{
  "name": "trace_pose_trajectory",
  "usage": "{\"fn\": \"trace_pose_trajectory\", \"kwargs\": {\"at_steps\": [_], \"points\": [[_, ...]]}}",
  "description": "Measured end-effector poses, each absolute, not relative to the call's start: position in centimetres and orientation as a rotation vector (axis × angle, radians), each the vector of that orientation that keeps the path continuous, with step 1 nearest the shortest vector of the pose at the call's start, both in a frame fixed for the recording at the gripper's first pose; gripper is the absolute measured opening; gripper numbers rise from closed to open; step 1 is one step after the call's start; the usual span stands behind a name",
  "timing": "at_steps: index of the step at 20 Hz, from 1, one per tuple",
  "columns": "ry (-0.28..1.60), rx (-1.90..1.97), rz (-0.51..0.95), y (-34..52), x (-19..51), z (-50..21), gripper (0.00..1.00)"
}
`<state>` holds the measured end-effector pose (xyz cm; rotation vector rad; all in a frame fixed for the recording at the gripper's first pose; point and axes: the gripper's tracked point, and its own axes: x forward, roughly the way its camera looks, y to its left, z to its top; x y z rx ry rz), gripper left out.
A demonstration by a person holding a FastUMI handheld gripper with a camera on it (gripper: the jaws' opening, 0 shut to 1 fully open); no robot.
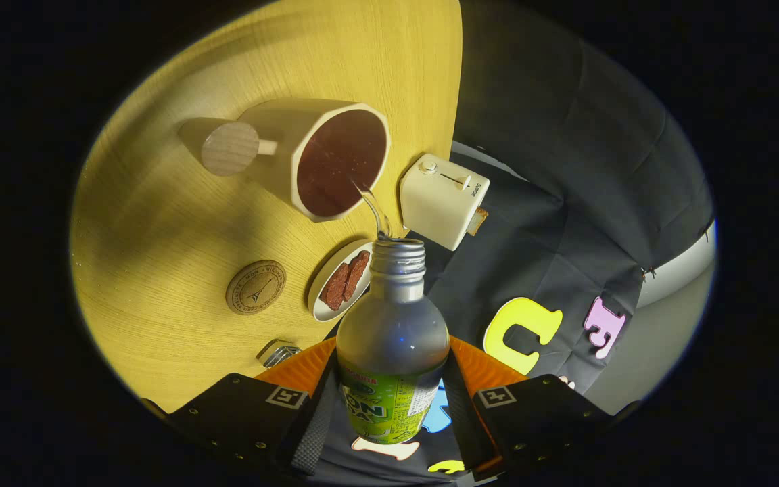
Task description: Take the bottle from table, then pour the juice into the cup, finally place the bottle on the coaster
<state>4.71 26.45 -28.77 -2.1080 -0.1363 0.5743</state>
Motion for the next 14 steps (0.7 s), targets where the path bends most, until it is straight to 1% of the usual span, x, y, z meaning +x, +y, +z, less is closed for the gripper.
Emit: {"fn": "trace_pose_trajectory", "kwargs": {"at_steps": [14], "points": [[-0.173, -2.207, 0.584, 26.93, 5.22, -28.35, 0.76]]}}
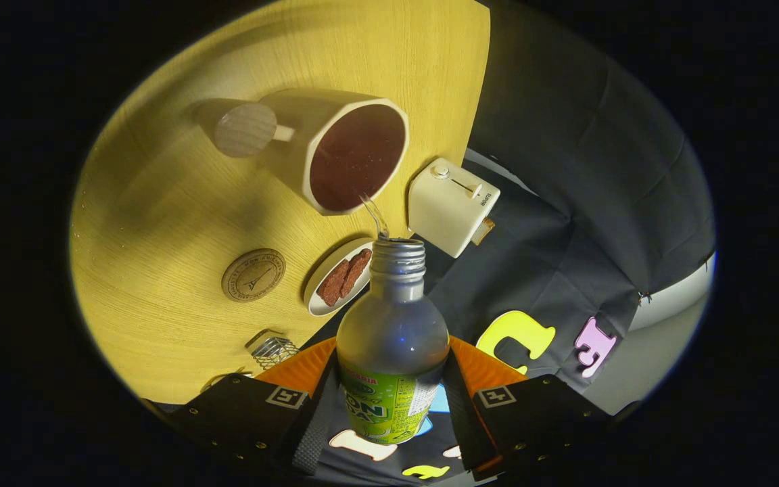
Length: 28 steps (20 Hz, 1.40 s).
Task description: Take the bottle from table, then pour the juice into the cup, finally place the bottle on the coaster
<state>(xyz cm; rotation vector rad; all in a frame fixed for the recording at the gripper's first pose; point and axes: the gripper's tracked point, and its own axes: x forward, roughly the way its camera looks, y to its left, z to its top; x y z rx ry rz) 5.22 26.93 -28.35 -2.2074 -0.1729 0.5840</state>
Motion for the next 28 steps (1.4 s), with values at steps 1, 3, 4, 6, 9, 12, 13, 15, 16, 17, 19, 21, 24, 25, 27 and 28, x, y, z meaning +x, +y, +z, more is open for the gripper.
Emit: {"fn": "trace_pose_trajectory", "kwargs": {"at_steps": [1, 3, 4, 6, 9, 12, 13, 15, 16, 17, 19, 21, 24, 25, 27, 28], "points": [[-0.176, -2.213, 0.584, 27.0, 5.3, -28.3, 0.76], [-0.183, -2.222, 0.587, 27.2, 5.3, -28.3, 0.76], [-0.187, -2.227, 0.588, 27.3, 5.3, -28.2, 0.76], [-0.192, -2.234, 0.589, 27.4, 5.4, -28.1, 0.76], [-0.200, -2.235, 0.597, 27.8, 5.4, -28.1, 0.76], [-0.202, -2.241, 0.598, 27.8, 5.3, -28.1, 0.76], [-0.203, -2.244, 0.598, 27.8, 5.4, -28.1, 0.76], [-0.203, -2.243, 0.595, 27.9, 5.5, -28.1, 0.76], [-0.201, -2.244, 0.595, 27.9, 5.5, -28.1, 0.76], [-0.201, -2.247, 0.594, 27.9, 5.6, -28.1, 0.76], [-0.202, -2.253, 0.596, 28.0, 5.6, -28.1, 0.76], [-0.211, -2.258, 0.599, 28.3, 5.6, -28.1, 0.76], [-0.223, -2.264, 0.595, 28.4, 5.6, -27.8, 0.76], [-0.226, -2.266, 0.596, 28.4, 5.7, -27.8, 0.76], [-0.225, -2.269, 0.597, 28.5, 5.7, -27.8, 0.76], [-0.231, -2.271, 0.594, 28.5, 5.7, -27.8, 0.76]]}}
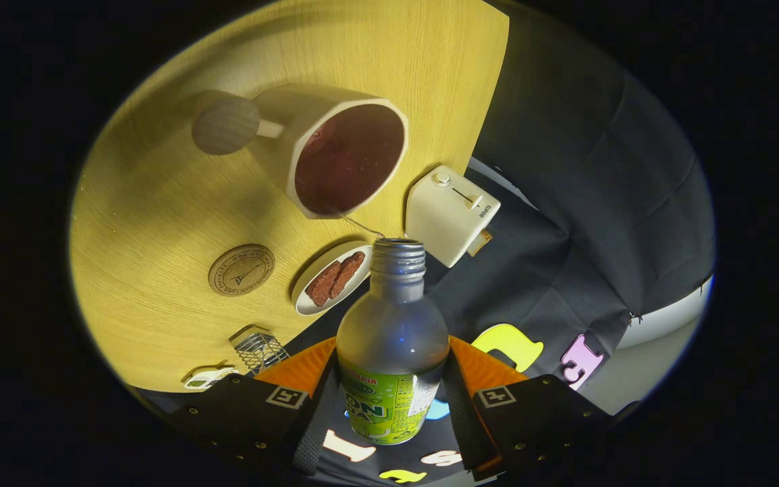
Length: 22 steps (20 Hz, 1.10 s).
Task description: Take the bottle from table, then pour the juice into the cup, finally place the bottle on the coaster
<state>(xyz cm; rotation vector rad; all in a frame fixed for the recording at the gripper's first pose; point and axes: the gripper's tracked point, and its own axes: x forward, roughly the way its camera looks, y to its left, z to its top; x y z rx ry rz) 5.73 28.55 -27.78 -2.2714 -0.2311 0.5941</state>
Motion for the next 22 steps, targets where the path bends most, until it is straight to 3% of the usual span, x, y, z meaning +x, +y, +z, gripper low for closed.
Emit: {"fn": "trace_pose_trajectory", "kwargs": {"at_steps": [11, 22], "points": [[-0.245, -2.221, 0.586, 28.8, 5.5, -27.4, 0.76], [-0.142, -2.000, 0.592, 27.9, 4.7, -29.2, 0.76]]}}
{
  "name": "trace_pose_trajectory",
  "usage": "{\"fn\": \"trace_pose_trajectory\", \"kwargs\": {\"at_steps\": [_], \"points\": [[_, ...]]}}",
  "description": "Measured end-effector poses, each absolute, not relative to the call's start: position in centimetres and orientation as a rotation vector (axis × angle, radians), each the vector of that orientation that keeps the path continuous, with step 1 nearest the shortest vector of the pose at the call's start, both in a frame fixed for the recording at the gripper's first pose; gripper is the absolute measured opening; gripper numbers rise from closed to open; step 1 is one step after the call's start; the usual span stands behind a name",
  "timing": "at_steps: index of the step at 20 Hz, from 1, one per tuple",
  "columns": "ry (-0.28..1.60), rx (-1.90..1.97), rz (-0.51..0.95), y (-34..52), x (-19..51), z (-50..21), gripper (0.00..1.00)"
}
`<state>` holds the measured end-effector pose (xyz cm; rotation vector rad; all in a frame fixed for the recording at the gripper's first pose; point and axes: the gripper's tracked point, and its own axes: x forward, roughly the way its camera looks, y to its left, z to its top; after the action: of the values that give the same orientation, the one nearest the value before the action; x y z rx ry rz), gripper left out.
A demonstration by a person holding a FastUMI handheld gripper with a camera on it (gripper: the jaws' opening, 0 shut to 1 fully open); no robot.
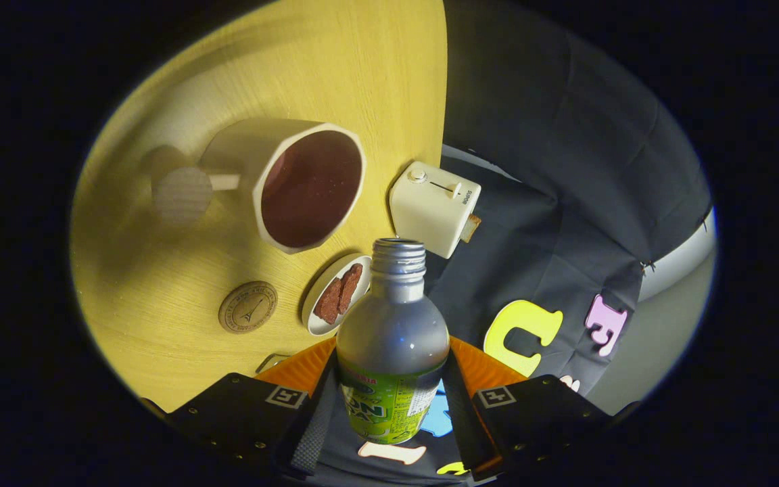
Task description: Take the bottle from table, then pour the juice into the cup, finally place the bottle on the coaster
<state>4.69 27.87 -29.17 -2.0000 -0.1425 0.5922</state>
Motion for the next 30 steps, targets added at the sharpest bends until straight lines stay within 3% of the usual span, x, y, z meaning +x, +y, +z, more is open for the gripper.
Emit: {"fn": "trace_pose_trajectory", "kwargs": {"at_steps": [13, 30], "points": [[-0.046, -1.577, 0.599, 27.5, 3.9, -31.3, 0.76], [0.051, -0.724, 0.499, 23.6, 6.2, -26.2, 0.76]]}}
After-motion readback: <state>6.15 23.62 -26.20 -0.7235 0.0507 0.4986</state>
